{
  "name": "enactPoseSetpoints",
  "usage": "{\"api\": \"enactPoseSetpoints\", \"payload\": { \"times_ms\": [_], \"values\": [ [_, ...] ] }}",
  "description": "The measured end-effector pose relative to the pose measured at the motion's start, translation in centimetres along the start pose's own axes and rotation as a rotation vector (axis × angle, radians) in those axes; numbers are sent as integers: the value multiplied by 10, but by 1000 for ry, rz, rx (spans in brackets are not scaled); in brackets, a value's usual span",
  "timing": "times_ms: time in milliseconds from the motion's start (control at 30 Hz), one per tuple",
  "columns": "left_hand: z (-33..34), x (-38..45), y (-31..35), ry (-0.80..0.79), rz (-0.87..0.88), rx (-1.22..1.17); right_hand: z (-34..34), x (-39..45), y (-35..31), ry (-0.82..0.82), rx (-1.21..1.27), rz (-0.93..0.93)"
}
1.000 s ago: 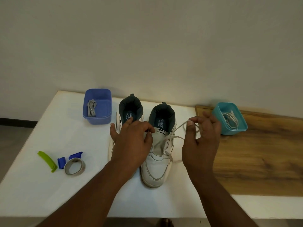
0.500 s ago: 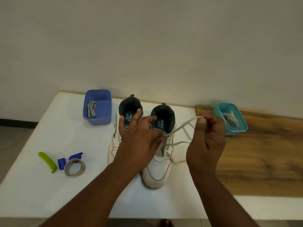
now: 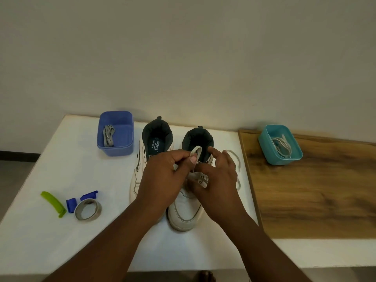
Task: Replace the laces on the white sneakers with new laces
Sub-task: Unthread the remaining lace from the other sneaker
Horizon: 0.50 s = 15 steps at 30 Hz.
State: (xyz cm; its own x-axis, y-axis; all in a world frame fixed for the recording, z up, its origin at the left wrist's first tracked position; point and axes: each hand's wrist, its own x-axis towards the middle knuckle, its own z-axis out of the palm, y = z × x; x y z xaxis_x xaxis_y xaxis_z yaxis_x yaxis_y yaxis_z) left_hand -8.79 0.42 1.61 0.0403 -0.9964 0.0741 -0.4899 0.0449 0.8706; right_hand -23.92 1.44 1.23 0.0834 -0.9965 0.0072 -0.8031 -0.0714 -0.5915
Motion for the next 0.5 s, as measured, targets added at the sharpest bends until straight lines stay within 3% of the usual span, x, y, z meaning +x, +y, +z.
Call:
{"api": "enactPoseSetpoints", "payload": {
  "times_ms": [233,333,400,500],
  "values": [
    [-1,1,-4,4,99,129,1,0,1,43,55,44],
    [7,-1,-13,31,190,309,1,0,3,161,11,65],
    [8,-1,-15,12,177,295,1,0,4,252,-12,41],
    [6,1,-14,5,172,300,-3,2,1,355,175,-13]
  ]
}}
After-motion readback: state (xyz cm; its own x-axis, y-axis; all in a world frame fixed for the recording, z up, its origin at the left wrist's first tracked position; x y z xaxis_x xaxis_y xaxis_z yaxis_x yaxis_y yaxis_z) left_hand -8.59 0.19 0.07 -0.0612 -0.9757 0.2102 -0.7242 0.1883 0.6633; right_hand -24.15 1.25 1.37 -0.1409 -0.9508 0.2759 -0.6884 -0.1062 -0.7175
